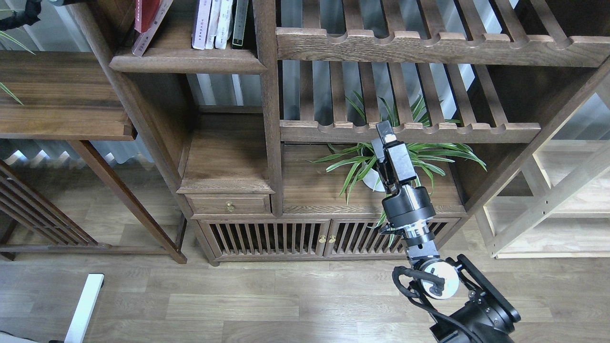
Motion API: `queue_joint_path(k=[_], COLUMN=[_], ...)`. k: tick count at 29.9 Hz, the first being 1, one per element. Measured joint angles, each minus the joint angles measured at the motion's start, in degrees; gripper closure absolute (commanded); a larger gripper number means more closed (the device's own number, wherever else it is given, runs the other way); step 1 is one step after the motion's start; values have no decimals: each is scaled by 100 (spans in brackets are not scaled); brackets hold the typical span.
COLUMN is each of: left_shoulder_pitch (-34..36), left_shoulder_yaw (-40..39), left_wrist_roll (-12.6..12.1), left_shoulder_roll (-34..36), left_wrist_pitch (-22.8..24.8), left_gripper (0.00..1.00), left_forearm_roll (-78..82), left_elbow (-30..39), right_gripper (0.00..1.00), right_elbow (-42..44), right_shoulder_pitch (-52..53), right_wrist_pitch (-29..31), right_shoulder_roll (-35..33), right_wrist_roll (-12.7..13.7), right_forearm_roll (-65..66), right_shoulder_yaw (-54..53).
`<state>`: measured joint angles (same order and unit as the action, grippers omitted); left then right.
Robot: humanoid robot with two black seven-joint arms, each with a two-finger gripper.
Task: Organize books on shelf
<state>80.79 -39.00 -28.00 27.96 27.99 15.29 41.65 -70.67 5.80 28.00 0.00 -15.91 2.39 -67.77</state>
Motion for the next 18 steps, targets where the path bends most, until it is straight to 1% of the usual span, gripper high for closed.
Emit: queue_joint_path(k=[2, 4, 7, 9, 10, 11, 18], left_shoulder_pitch=[-8, -12, -16, -18, -17, -17, -5], left_shoulder_yaw=[45, 74, 88, 89, 91, 87, -27], left_wrist_roll=[-3, -3, -2, -2, -3, -4, -2], left_shoulder_roll=[-4, -33, -108, -128, -131, -131, 136], left_wrist_pitch=[0, 0, 0, 0, 0, 0, 8], left_gripper=[34, 28, 15, 10, 4, 1, 1], left_forearm_roll=[-2, -4, -7, -14, -18, -20, -72], left_elbow=[27, 73, 177, 268, 314, 339, 439], right_gripper=[0, 0, 0, 0, 0, 0, 0], right_elbow=[0, 0, 0, 0, 0, 0, 0], right_shoulder_pitch=[-7, -9, -9, -9, -10, -12, -64], right_wrist_pitch=[0, 0, 0, 0, 0, 0, 0], right_shoulder_roll=[0, 0, 0, 0, 0, 1, 0], right_wrist_roll=[0, 0, 0, 0, 0, 1, 0], right_forearm_roll=[-4, -9, -11, -18, -21, -24, -29], right_shoulder_yaw=[0, 0, 0, 0, 0, -2, -5])
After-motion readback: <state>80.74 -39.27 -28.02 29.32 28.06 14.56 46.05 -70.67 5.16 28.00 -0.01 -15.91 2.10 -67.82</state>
